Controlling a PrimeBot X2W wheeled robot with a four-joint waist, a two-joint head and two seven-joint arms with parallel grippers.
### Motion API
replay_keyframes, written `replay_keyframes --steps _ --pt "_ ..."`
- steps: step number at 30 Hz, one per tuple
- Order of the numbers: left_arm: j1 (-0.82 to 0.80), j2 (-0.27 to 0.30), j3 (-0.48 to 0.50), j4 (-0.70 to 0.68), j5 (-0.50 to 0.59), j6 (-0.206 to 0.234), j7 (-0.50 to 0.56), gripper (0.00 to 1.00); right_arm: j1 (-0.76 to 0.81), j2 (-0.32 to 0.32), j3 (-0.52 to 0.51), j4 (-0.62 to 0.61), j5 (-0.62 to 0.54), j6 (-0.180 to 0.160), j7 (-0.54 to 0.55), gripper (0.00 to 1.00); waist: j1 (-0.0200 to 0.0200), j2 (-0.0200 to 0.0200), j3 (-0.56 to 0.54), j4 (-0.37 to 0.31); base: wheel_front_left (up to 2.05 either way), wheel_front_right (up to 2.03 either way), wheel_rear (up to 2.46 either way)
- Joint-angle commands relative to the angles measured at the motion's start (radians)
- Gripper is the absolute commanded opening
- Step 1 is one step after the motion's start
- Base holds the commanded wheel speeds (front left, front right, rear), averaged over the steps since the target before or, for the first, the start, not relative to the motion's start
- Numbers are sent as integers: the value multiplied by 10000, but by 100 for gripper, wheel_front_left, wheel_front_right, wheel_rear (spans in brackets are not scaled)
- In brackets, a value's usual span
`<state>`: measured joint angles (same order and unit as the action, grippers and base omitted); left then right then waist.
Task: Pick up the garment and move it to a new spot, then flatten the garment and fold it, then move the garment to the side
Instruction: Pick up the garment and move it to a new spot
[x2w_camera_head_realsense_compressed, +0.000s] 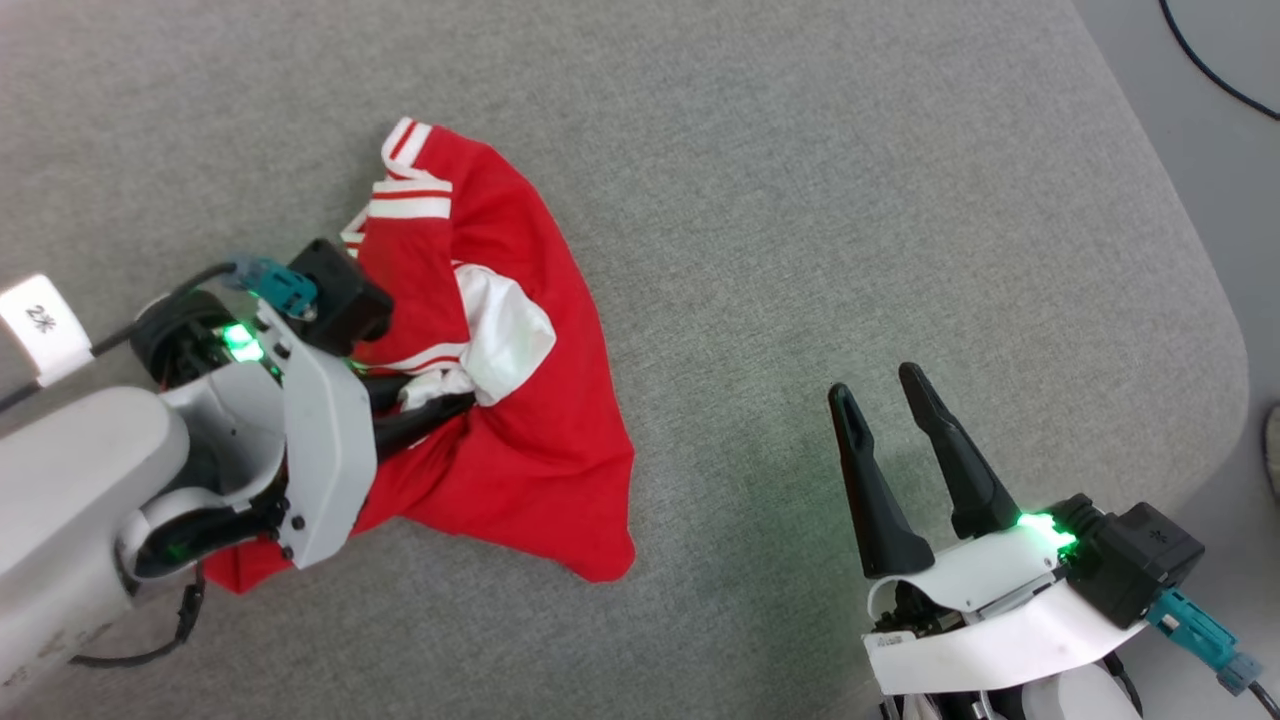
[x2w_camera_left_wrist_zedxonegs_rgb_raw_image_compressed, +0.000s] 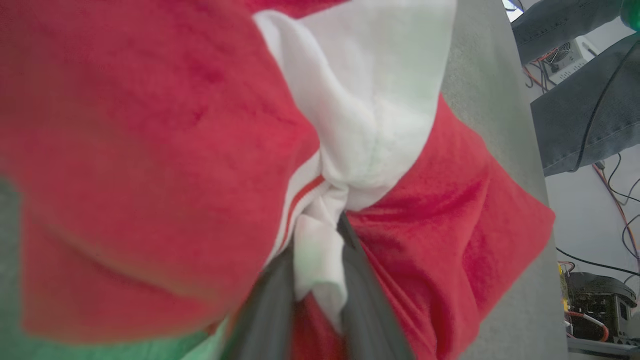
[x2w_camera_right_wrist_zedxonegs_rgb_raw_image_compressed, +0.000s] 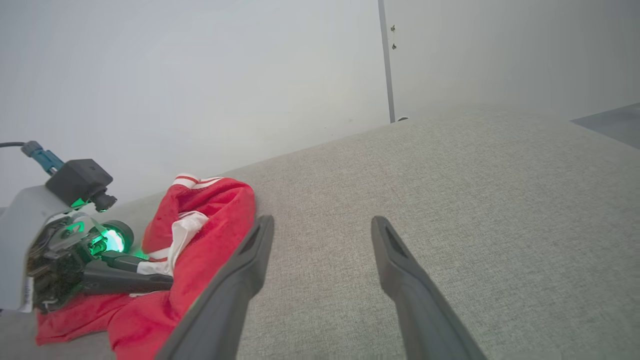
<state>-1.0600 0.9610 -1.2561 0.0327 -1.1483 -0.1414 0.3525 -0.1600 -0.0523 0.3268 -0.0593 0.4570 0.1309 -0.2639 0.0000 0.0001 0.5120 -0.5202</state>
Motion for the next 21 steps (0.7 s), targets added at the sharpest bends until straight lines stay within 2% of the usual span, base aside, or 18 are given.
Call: replay_keyframes --steps 1,2,4,5,6,9,13,21 --pt "678 -59 -466 703 122 202 336 0 48 33 -11 -56 30 -3 -5 100 0 -1 234 -200 0 0 0" --pt "695 -110 -474 769 87 217 277 11 54 32 -61 -61 7 -3 -5 100 0 -1 216 -155 0 0 0" --pt "674 -185 -488 774 68 222 149 44 30 30 -116 -23 -128 -3 -5 100 0 -1 132 -17 0 0 0" --pt "596 -221 -484 735 125 222 -12 88 4 29 -155 19 -201 -3 -5 100 0 -1 66 83 0 0 0" --pt "550 -259 -475 674 127 221 -132 100 -36 26 -189 80 -259 -3 -7 100 0 -1 -15 197 0 0 0" --pt "328 -254 -385 255 99 213 -681 100 -228 26 -272 333 -511 -3 -5 100 0 -1 -300 614 0 0 0" --pt "-2 -157 -275 -223 -489 163 -1847 100 -489 15 -405 879 -900 -3 -5 100 0 -1 -836 1371 0 0 0" --pt "-252 -313 -239 -645 -1830 117 -4224 100 -1111 12 -719 2118 -1735 -3 -5 100 0 -1 -1871 3050 0 0 0"
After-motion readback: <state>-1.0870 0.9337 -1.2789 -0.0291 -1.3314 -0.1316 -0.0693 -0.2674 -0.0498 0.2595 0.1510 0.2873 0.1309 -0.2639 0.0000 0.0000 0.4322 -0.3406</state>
